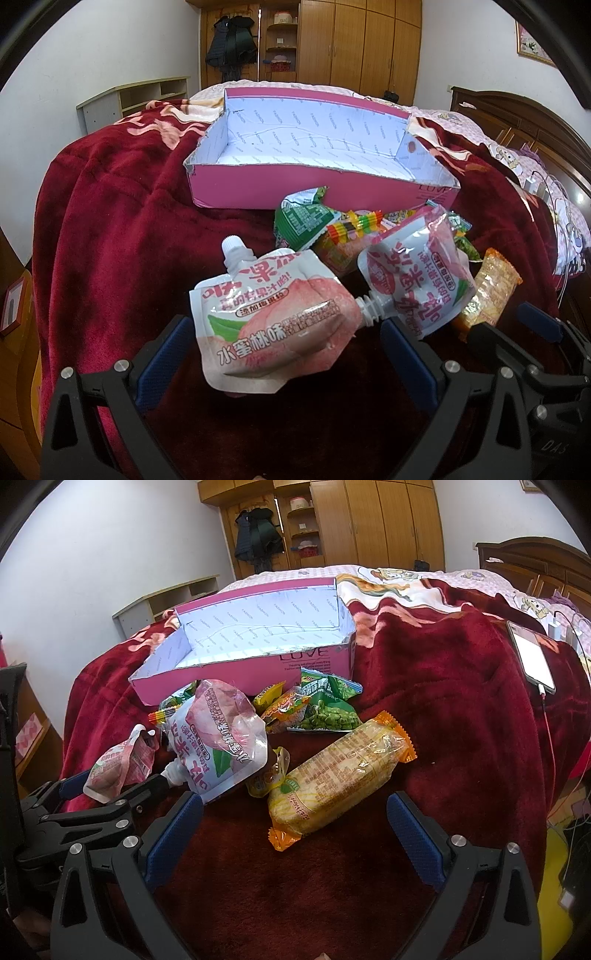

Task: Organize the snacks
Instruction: 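Hold the peach juice spout pouch in the left gripper above the snacks, then reach the right gripper to the orange-wrapped bread cake and grasp it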

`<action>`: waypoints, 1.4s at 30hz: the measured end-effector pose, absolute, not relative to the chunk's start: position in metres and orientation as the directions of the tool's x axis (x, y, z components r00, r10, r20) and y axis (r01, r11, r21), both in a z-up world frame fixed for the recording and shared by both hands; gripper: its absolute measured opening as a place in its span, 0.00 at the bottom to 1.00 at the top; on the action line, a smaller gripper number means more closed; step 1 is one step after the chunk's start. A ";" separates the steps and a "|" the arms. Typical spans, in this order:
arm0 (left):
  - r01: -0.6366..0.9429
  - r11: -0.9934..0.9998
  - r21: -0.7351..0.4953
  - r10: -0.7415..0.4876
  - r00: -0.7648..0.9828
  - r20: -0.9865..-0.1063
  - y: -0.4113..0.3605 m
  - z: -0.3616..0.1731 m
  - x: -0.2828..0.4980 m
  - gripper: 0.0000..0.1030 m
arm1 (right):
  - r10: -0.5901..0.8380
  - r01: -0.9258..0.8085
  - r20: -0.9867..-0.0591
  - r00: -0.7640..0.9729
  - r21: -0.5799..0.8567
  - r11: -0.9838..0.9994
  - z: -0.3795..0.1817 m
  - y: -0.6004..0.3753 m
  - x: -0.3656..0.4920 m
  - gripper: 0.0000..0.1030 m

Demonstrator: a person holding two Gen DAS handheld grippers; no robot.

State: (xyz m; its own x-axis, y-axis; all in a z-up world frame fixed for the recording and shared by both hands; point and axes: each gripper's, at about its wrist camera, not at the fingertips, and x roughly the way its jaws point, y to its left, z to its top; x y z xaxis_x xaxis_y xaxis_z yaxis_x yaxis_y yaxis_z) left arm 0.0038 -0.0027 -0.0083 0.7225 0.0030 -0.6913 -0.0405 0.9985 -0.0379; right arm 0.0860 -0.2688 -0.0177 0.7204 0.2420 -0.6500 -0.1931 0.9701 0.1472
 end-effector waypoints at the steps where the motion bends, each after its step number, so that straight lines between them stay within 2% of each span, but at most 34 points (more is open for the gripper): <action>1: -0.041 0.998 -0.038 0.003 0.722 -0.691 -0.003 -0.008 0.004 1.00 | 0.241 -0.193 -0.650 0.720 0.146 0.970 -0.017 -0.269 0.087 0.99; 23: -0.050 0.997 -0.066 -0.008 0.733 -0.681 0.005 -0.002 0.005 1.00 | 0.258 -0.205 -0.655 0.711 0.158 0.966 -0.010 -0.276 0.091 0.99; 38: -0.050 0.992 -0.116 -0.041 0.741 -0.670 0.034 0.016 0.005 1.00 | 0.253 -0.188 -0.720 0.646 0.172 0.967 -0.018 -0.286 0.107 0.99; 42: -0.046 0.994 -0.104 -0.036 0.741 -0.671 0.039 0.016 0.001 1.00 | 0.272 -0.191 -0.733 0.623 0.195 0.962 -0.023 -0.285 0.115 0.92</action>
